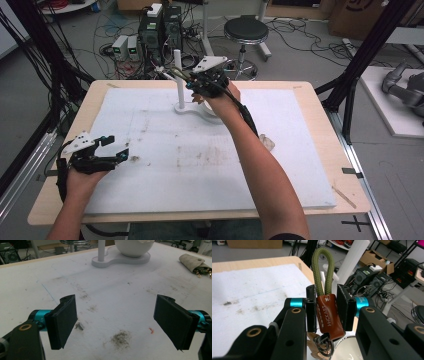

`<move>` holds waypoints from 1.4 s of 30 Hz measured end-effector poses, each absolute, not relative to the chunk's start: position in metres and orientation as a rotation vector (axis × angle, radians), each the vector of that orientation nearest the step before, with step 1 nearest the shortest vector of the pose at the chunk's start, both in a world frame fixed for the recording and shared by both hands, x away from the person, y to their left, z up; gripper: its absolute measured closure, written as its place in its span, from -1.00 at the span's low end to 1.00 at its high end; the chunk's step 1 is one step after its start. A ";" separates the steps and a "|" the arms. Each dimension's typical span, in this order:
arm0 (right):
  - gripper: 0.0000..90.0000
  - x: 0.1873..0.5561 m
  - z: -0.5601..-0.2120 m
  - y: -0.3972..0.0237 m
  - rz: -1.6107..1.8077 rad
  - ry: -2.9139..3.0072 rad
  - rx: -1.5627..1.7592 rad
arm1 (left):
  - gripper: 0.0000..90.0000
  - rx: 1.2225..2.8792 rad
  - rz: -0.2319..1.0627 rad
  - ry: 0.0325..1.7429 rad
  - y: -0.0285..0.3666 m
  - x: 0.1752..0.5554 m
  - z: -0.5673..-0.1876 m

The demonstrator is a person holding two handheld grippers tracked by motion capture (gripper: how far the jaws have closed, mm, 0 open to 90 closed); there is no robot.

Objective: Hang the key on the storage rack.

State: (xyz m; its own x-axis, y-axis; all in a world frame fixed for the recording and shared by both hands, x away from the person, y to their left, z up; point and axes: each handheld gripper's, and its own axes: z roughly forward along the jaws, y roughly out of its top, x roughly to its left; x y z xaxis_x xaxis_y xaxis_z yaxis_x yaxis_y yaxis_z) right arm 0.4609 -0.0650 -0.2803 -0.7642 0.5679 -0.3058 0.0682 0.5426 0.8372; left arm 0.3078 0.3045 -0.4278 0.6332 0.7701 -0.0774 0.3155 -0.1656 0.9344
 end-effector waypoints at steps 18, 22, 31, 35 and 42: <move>0.61 0.473 -0.293 -0.053 1.056 2.237 0.516 | -0.58 1.758 0.523 0.895 0.308 0.308 -0.429; 0.61 0.474 -0.295 -0.052 1.039 2.242 0.533 | -0.58 1.761 0.520 0.894 0.308 0.308 -0.428; -0.03 0.473 -0.295 -0.053 1.009 2.210 0.575 | -0.58 1.762 0.519 0.895 0.308 0.308 -0.429; -0.11 0.464 -0.287 -0.066 1.066 2.203 0.578 | -0.58 1.752 0.521 0.896 0.308 0.307 -0.428; -0.30 0.442 -0.281 -0.101 1.111 2.208 0.643 | -0.58 1.759 0.524 0.884 0.306 0.306 -0.427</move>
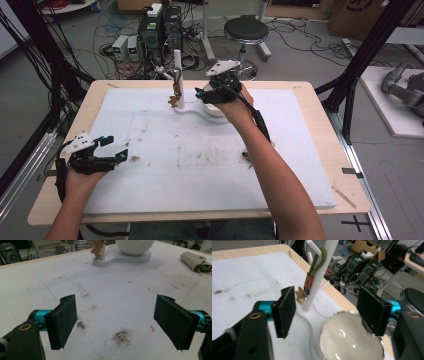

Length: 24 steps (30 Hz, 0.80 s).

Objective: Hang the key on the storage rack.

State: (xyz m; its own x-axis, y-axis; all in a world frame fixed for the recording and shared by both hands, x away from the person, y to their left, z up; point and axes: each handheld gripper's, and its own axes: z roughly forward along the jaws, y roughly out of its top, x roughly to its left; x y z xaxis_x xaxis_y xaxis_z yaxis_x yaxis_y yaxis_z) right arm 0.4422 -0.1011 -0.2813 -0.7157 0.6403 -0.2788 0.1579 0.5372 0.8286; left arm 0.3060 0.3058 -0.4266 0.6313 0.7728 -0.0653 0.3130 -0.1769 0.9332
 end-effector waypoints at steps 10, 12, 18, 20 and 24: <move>-0.30 0.407 -0.292 -0.161 1.116 2.158 0.653 | -0.58 1.756 0.533 0.875 0.302 0.307 -0.425; -0.31 0.399 -0.299 -0.178 1.139 2.153 0.690 | -0.58 1.756 0.536 0.875 0.301 0.308 -0.424; -0.34 0.386 -0.315 -0.210 1.189 2.132 0.729 | -0.58 1.756 0.537 0.872 0.300 0.309 -0.424; -0.37 0.384 -0.320 -0.217 1.194 2.131 0.749 | -0.58 1.755 0.539 0.871 0.300 0.310 -0.424; -0.40 0.375 -0.331 -0.234 1.225 2.122 0.793 | -0.58 1.753 0.540 0.870 0.301 0.310 -0.423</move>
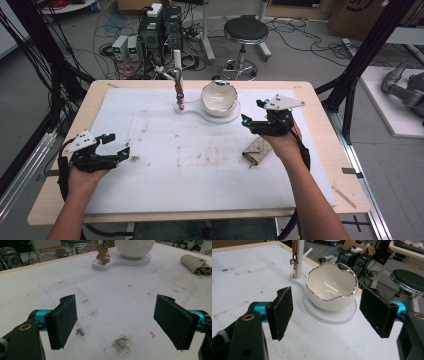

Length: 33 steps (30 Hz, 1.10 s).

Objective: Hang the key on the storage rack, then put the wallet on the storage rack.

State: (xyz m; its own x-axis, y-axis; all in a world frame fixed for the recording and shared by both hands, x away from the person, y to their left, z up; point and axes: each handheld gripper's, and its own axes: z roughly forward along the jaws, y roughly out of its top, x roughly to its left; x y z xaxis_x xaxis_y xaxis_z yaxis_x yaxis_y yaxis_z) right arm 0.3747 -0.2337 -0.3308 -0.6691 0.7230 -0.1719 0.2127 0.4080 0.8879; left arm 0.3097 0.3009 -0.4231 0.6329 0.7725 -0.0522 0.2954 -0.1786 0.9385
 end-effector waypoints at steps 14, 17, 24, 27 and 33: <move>-0.58 0.342 -0.376 -0.273 1.322 2.020 0.928 | -0.58 1.748 0.531 0.864 0.300 0.309 -0.424; -0.58 0.339 -0.382 -0.276 1.341 2.013 0.925 | -0.58 1.746 0.530 0.863 0.300 0.309 -0.424; -0.58 0.330 -0.390 -0.283 1.334 2.006 0.933 | -0.58 1.748 0.528 0.857 0.296 0.314 -0.424; -0.58 0.330 -0.393 -0.292 1.322 1.996 0.962 | -0.58 1.750 0.528 0.855 0.294 0.315 -0.424; -0.58 0.330 -0.395 -0.301 1.303 1.979 0.997 | -0.58 1.746 0.528 0.855 0.292 0.317 -0.423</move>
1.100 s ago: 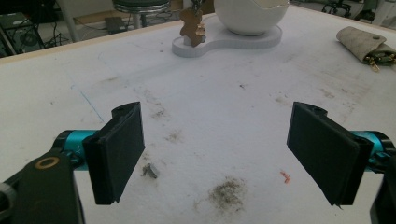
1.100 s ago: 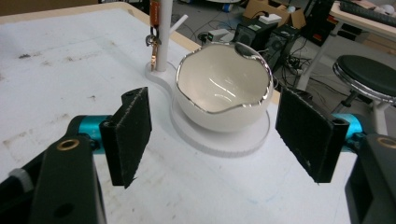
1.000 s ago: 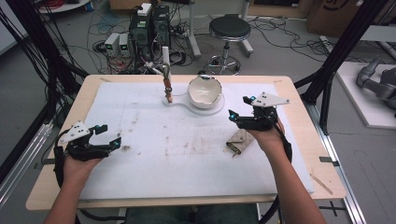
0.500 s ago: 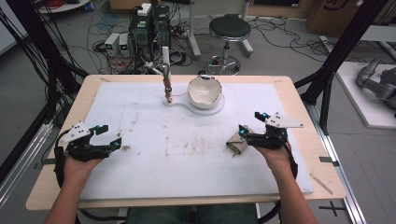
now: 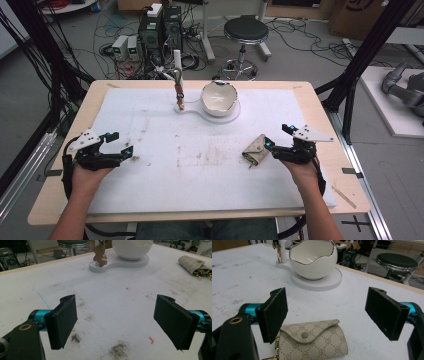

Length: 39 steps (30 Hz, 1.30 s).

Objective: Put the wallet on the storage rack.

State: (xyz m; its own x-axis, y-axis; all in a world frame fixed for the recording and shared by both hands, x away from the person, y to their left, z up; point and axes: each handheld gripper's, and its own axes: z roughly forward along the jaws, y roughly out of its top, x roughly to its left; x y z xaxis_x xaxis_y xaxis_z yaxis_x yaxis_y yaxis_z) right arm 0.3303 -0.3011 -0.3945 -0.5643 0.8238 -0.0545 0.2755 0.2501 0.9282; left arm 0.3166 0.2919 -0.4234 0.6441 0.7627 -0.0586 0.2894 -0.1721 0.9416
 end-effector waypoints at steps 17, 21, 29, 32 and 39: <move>-0.58 0.331 -0.395 -0.326 1.259 1.907 1.071 | -0.62 1.787 0.476 0.797 0.252 0.318 -0.409; -0.58 0.330 -0.396 -0.331 1.257 1.899 1.088 | -0.62 1.791 0.475 0.786 0.240 0.323 -0.402; -0.58 0.329 -0.402 -0.346 1.232 1.885 1.128 | -0.62 1.795 0.437 0.756 0.193 0.346 -0.396; -0.58 0.328 -0.403 -0.349 1.230 1.884 1.140 | -0.62 1.810 0.420 0.746 0.180 0.352 -0.398; -0.58 0.323 -0.406 -0.357 1.215 1.878 1.157 | -0.63 1.845 0.367 0.709 0.134 0.368 -0.402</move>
